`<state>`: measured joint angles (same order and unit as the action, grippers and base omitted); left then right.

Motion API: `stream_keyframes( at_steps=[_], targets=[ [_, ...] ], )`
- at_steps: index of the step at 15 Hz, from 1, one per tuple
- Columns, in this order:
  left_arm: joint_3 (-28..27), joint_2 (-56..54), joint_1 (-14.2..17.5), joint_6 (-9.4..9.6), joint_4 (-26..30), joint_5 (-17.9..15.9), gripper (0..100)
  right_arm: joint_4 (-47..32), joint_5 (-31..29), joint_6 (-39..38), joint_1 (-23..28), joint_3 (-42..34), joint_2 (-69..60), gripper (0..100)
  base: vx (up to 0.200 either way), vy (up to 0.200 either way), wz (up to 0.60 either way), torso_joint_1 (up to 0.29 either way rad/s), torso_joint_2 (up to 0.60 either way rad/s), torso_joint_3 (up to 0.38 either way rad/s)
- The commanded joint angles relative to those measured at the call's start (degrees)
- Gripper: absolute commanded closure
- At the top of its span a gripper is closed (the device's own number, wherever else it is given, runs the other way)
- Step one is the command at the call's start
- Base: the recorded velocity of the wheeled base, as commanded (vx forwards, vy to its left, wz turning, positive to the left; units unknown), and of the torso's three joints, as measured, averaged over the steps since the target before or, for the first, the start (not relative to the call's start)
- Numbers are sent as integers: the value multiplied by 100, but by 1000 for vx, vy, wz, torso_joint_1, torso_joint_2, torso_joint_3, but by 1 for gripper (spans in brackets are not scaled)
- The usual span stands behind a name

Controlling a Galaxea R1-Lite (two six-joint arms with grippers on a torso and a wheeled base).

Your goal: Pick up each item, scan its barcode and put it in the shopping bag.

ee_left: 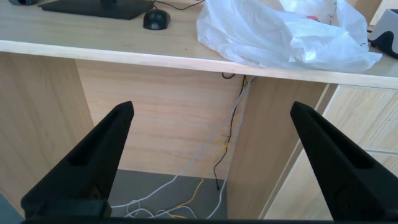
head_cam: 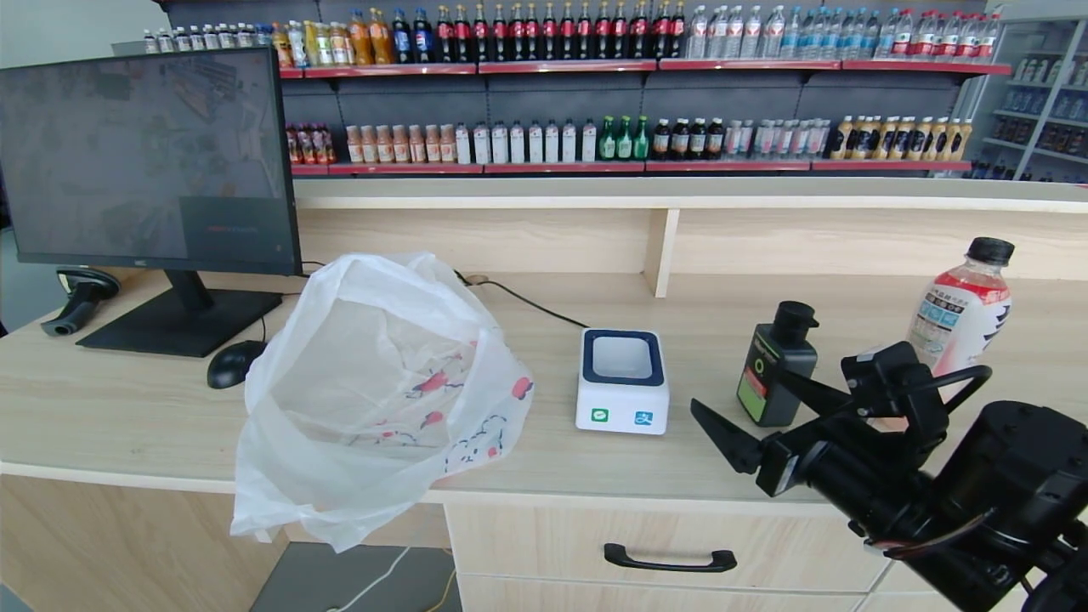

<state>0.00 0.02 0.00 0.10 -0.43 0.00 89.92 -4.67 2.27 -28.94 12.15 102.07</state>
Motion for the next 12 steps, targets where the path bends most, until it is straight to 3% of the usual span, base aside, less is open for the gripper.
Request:
stream_keyframes(
  at_steps=[1,12],
  targets=[
    [0,-2,0,-1,-1,0,0,8,1,2,20,-20,23,0,0,0,0,0,0,0],
    [0,-2,0,-1,-1,0,0,8,1,11,266,-90,58,0,0,0,0,0,0,0]
  ],
)
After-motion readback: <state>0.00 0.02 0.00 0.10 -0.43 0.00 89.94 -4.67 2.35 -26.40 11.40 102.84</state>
